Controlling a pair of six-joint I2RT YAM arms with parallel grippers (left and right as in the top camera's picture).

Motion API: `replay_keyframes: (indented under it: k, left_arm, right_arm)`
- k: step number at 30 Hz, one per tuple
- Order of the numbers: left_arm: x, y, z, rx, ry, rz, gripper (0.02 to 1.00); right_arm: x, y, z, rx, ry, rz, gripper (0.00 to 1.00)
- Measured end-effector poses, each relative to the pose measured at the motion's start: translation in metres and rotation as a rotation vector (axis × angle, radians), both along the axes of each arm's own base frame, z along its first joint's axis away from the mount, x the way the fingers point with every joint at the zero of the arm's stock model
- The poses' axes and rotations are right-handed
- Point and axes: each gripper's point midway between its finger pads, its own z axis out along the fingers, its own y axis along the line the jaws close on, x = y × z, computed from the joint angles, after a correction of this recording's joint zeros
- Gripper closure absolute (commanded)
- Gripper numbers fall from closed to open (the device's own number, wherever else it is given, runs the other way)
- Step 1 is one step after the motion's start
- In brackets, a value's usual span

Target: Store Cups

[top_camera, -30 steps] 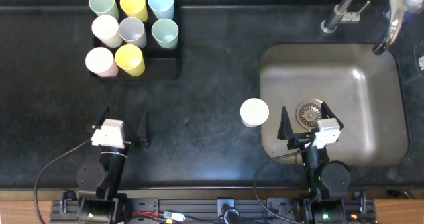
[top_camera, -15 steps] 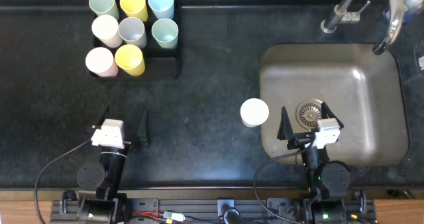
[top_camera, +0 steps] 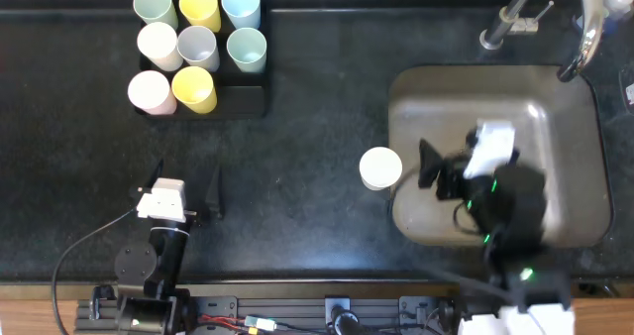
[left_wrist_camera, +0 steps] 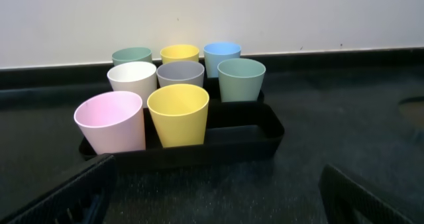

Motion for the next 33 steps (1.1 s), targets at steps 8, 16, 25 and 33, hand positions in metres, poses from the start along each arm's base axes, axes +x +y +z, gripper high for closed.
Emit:
replay_keyframes:
  k: [8, 16, 25, 33]
  left_arm:
    - [0.0, 0.0, 0.0, 0.0, -0.001, 0.0, 0.018]
    - [0.0, 0.0, 0.0, 0.0, -0.001, 0.0, 0.018]
    - [0.0, 0.0, 0.0, 0.0, -0.001, 0.0, 0.018]
    - [0.0, 0.0, 0.0, 0.0, -0.001, 0.0, 0.018]
  right_arm:
    - [0.019, 0.015, 0.009, -0.016, 0.468, 0.089, 0.003]
    - [-0.008, 0.041, -0.058, -0.057, 0.975, 0.25, 0.029]
    - [-0.018, 0.059, -0.08, -0.149, 1.071, 0.332, 0.042]
    - [-0.015, 0.047, -0.105, -0.221, 1.163, 0.272, 0.108]
